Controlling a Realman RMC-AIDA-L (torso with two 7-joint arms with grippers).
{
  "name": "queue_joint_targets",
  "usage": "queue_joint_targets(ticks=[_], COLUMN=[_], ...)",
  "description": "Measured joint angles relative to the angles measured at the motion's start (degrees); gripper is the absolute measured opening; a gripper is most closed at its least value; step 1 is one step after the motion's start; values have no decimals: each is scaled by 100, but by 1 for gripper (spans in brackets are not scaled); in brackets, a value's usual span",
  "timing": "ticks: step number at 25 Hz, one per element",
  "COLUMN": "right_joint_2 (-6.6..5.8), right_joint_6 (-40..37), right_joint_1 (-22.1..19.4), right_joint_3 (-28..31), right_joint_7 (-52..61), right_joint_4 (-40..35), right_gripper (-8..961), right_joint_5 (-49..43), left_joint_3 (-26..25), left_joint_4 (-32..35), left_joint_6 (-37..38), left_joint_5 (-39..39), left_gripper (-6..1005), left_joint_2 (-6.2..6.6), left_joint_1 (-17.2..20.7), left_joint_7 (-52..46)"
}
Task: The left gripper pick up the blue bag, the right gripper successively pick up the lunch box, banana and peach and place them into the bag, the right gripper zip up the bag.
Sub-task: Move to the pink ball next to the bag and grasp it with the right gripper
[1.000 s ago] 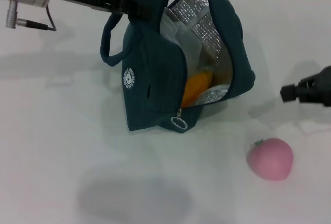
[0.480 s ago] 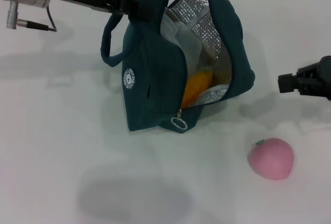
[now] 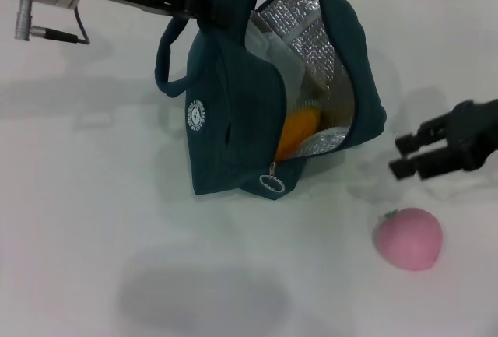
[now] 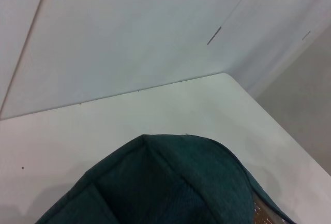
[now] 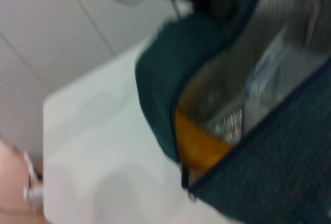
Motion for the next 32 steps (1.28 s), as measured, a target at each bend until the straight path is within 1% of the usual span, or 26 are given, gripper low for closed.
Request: queue_joint_targets(ticks=[2, 4, 6, 10, 16, 22, 29, 32], right_joint_2=[70, 182, 239, 231, 248, 250, 256, 242], right_joint_6=[114, 238, 268, 410, 527, 554, 500, 469], right_joint_1=[134, 259, 320, 359, 373, 414, 536, 559], right_joint_3=[-197, -327, -457, -963, -1354, -1510, -1619, -1673], right_joint_7=[192, 283, 318, 575, 684, 703, 756, 758], right_joint_4=[-4, 38, 65, 111, 118, 230, 333, 333], right_gripper=[444, 488, 531, 619, 830, 827, 737, 671], right_joint_5=[-347, -703, -876, -995, -1134, -1140, -1414, -1444], left_joint_3=[0, -2, -2, -2, -2, -2, -2, -2], left_joint_4=[0, 0, -3, -8, -9, -9, -9, -9], left_joint_6=[-5, -24, -50, -71, -83, -91, -95, -95], left_joint_5=[0, 0, 0, -3, -5, -2, 0, 0], left_gripper=[48, 48, 48, 48, 48, 48, 48, 48], left_joint_2=[0, 0, 0, 2, 9, 11, 14, 16], left_joint_1=[-1, -1, -1, -1, -4, -5, -3, -1], left_joint_7=[-4, -8, -9, -18, -20, -22, -24, -24])
